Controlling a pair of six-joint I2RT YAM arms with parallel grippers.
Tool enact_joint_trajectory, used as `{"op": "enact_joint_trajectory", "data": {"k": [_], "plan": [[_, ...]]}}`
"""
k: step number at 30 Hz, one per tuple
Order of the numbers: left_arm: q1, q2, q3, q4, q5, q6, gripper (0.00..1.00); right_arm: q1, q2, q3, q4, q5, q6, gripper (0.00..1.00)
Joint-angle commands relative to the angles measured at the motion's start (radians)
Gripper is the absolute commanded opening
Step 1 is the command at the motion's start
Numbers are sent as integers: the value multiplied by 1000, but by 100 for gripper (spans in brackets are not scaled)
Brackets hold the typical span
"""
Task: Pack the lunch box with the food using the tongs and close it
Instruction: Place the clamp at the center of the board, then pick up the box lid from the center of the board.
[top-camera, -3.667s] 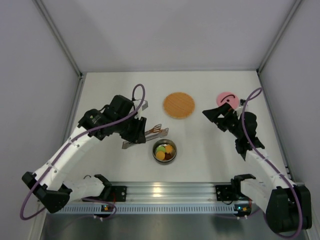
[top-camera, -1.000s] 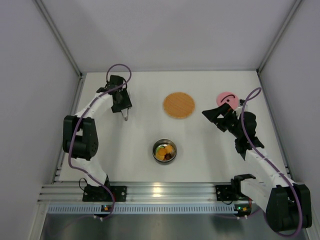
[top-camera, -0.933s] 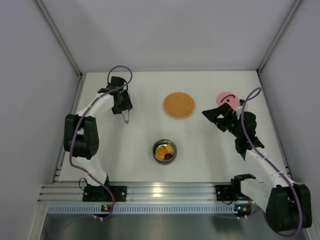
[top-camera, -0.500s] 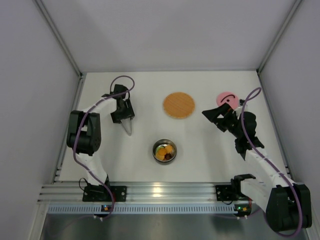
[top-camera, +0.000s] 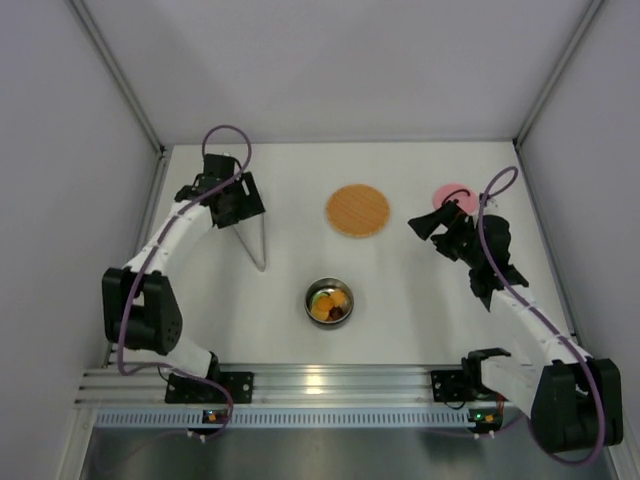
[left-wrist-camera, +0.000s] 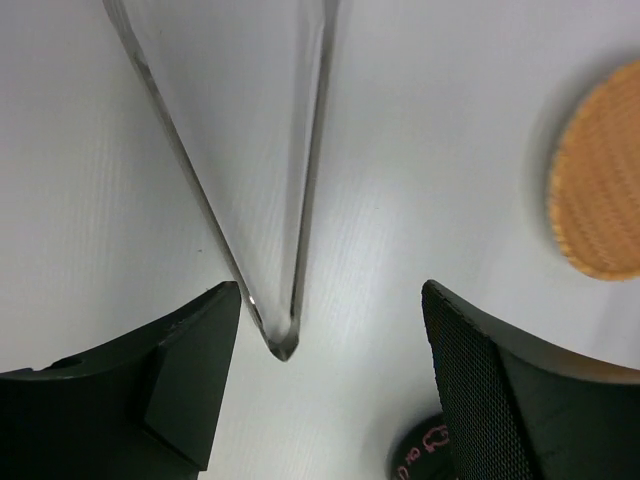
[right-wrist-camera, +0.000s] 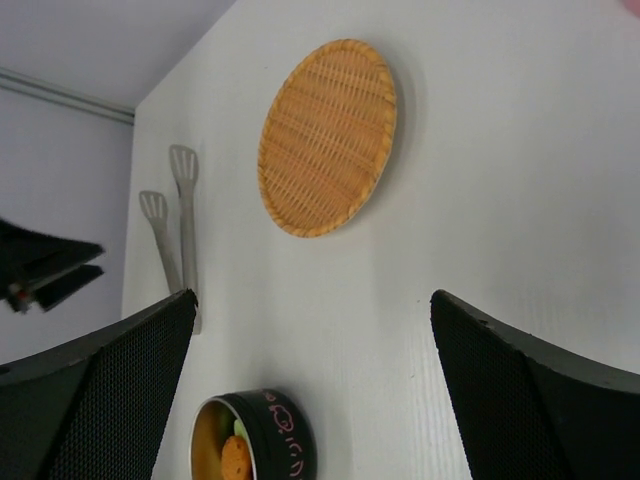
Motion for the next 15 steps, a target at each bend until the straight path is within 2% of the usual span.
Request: {"op": "enact_joint_trajectory", "data": {"k": [1,5,8,9,11,12,14,15], "plan": [[0,-194,-29,-6,58,16,78,5,56,133,-89,122,-86,99],[-6,-340,-116,-9,106,56,78,3,223,349,-261,223,-103,99],[-13,-455,-177,-21,105,98,77,-5,403,589,-399,339,-103,95],[-15,-525,-199,-15,105,104,78,-12,496,715,-461,359,-97,94],[-15,-590,-264,0,105,119,78,-18,591,843,-518,402,-71,88],[-16,-643,-286,17,103,128,79,-23,686,971,-585,418,-61,87],[-16,-686,-340,29,93,141,79,-25,785,1104,-672,476,-53,83],[-21,-726,-361,52,83,144,79,-26,870,1223,-716,493,-50,83]]}}
